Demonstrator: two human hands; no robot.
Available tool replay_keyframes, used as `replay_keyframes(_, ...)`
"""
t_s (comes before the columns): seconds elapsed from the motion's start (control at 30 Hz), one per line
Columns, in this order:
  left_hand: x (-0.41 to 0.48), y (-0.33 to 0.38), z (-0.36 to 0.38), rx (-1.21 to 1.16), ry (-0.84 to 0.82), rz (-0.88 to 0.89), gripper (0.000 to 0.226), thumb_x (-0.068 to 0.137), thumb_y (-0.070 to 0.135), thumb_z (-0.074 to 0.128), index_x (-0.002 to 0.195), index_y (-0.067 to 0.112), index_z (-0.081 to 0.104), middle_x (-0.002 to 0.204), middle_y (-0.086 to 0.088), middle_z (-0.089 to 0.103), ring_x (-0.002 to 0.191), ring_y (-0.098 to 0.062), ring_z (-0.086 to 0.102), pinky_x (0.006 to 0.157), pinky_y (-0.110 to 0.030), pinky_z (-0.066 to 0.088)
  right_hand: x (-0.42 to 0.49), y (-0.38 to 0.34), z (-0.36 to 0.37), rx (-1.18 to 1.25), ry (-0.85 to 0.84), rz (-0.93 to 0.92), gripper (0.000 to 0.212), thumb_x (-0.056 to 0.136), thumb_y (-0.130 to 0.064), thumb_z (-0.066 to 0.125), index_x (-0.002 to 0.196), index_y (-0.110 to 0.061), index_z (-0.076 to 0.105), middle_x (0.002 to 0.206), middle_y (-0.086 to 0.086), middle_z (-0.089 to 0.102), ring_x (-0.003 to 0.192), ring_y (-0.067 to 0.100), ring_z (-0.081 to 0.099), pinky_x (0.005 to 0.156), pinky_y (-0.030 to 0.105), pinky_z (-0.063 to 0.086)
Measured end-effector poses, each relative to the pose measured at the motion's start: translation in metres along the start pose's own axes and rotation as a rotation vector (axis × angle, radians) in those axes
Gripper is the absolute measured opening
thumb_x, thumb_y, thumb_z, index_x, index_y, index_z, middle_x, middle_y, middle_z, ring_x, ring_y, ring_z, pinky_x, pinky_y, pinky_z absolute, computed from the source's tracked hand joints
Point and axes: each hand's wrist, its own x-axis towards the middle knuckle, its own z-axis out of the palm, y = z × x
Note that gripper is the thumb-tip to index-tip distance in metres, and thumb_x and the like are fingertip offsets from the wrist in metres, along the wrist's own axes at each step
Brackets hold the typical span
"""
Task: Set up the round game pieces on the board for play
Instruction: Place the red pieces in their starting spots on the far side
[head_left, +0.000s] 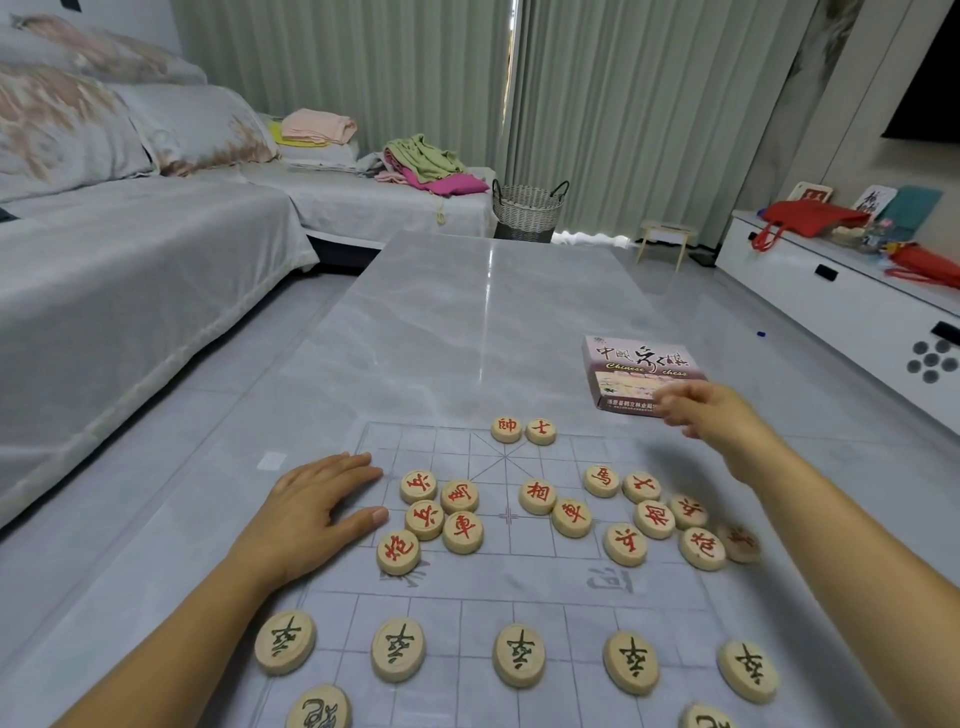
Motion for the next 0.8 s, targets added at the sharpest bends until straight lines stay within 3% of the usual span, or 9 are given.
replay_keyframes(0.07, 0.0, 0.001, 0.0, 0.002, -0.001, -0.005, 0.107, 0.051, 0.096, 0.003, 0.136, 0.04, 0.038, 0.15, 0.017, 0.031, 0.14, -0.005, 0.023, 0.114, -0.033, 0.018, -0.005, 0.008, -0.007, -0.158, -0.109, 0.048, 0.004, 0.088, -0.016, 0.059, 0.086, -0.014, 0.061, 0.086, 0.003, 0.061, 0.078, 0.017, 0.053, 0.063, 0.023, 0.039)
replay_keyframes(0.17, -0.001, 0.003, -0.001, -0.004, -0.006, -0.012, 0.107, 0.051, 0.096, 0.003, 0.136, 0.041, 0.037, 0.15, 0.017, 0.03, 0.14, -0.005, 0.023, 0.114, -0.033, 0.017, -0.015, 0.017, 0.002, -0.444, -0.279, 0.1, 0.024, 0.081, -0.034, 0.067, 0.092, -0.015, 0.06, 0.089, 0.001, 0.063, 0.078, 0.013, 0.056, 0.064, 0.025, 0.042)
replay_keyframes(0.23, -0.001, 0.003, -0.001, -0.013, -0.003, -0.007, 0.106, 0.052, 0.096, 0.004, 0.136, 0.04, 0.038, 0.15, 0.017, 0.031, 0.14, -0.005, 0.023, 0.114, -0.033, 0.017, -0.018, 0.019, 0.015, -0.629, -0.308, 0.103, 0.034, 0.075, -0.041, 0.071, 0.094, -0.016, 0.057, 0.091, 0.0, 0.062, 0.078, 0.014, 0.055, 0.065, 0.027, 0.042)
replay_keyframes(0.33, -0.002, 0.003, -0.001, -0.011, -0.008, -0.008, 0.105, 0.053, 0.096, 0.004, 0.136, 0.041, 0.037, 0.15, 0.018, 0.03, 0.14, -0.005, 0.022, 0.114, -0.032, 0.016, -0.017, 0.016, 0.024, -0.803, -0.255, 0.091, 0.031, 0.072, -0.038, 0.072, 0.089, -0.018, 0.055, 0.091, 0.001, 0.062, 0.081, 0.017, 0.056, 0.066, 0.03, 0.043)
replay_keyframes(0.43, -0.002, 0.004, -0.001, 0.001, -0.014, -0.008, 0.107, 0.052, 0.096, 0.002, 0.137, 0.041, 0.036, 0.15, 0.019, 0.028, 0.14, -0.004, 0.021, 0.114, -0.031, 0.016, -0.01, 0.003, 0.027, -0.747, -0.173, 0.015, 0.021, 0.074, -0.031, 0.068, 0.086, -0.017, 0.059, 0.09, 0.002, 0.065, 0.084, 0.019, 0.059, 0.073, 0.034, 0.048)
replay_keyframes(0.53, -0.002, 0.005, -0.002, 0.009, -0.014, -0.007, 0.109, 0.05, 0.096, 0.0, 0.137, 0.041, 0.036, 0.15, 0.019, 0.028, 0.14, -0.003, 0.02, 0.114, -0.031, 0.015, 0.001, -0.02, 0.054, -0.607, -0.116, -0.235, 0.024, 0.077, -0.024, 0.068, 0.097, -0.012, 0.062, 0.099, 0.004, 0.064, 0.091, 0.022, 0.059, 0.079, 0.034, 0.046)
replay_keyframes(0.67, -0.002, 0.005, -0.001, -0.001, -0.009, -0.003, 0.107, 0.052, 0.095, 0.001, 0.137, 0.041, 0.037, 0.15, 0.019, 0.028, 0.14, -0.003, 0.02, 0.114, -0.03, 0.015, 0.011, -0.044, 0.121, -0.581, -0.229, -0.476, 0.038, 0.081, -0.021, 0.064, 0.117, -0.012, 0.056, 0.115, 0.007, 0.056, 0.102, 0.022, 0.057, 0.09, 0.031, 0.043)
replay_keyframes(0.8, -0.002, 0.004, -0.002, -0.015, -0.007, -0.007, 0.107, 0.051, 0.096, 0.0, 0.136, 0.042, 0.036, 0.15, 0.02, 0.028, 0.14, -0.001, 0.02, 0.114, -0.029, 0.014, 0.021, -0.051, 0.165, -0.666, -0.299, -0.529, 0.039, 0.084, -0.024, 0.06, 0.121, -0.013, 0.053, 0.122, 0.006, 0.055, 0.108, 0.024, 0.053, 0.098, 0.034, 0.039)
